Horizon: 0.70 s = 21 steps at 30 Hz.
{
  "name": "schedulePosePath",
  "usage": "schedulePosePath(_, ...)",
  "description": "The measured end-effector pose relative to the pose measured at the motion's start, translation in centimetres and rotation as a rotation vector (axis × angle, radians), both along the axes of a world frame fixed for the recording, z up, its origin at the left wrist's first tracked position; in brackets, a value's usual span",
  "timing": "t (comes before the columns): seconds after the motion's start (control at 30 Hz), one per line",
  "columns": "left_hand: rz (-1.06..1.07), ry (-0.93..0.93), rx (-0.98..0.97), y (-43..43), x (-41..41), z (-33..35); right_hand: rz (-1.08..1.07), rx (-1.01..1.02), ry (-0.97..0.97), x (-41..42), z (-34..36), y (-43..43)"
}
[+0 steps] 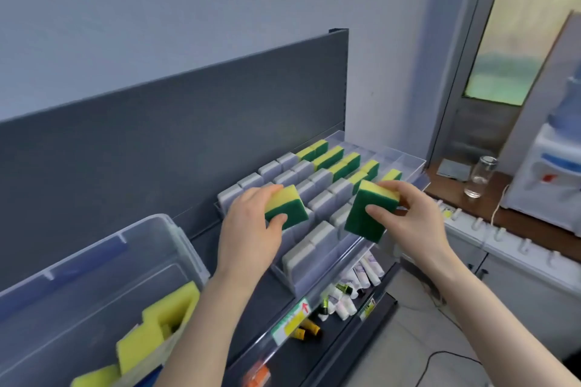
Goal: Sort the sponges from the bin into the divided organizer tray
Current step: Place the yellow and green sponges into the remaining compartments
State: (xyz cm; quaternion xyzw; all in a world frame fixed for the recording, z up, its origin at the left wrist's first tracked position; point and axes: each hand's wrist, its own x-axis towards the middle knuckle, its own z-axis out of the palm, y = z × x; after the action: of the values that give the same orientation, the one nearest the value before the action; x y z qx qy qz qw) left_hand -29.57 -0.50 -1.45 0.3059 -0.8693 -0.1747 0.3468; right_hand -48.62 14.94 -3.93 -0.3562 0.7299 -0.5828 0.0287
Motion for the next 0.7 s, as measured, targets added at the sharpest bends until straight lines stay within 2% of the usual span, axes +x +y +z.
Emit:
schedulePosePath(0.27, -0.025, -0.034, -0.058, 4.2, -9.4, 0.8, 0.012, 0.023, 0.016, -9.0, 0.1, 5.0)
schedulePosePath(0.7, -0.032, -0.114, -0.053, 5.3, -15.9, -0.9, 0.066, 0.090, -0.013, -16.1, -2.2, 6.7)
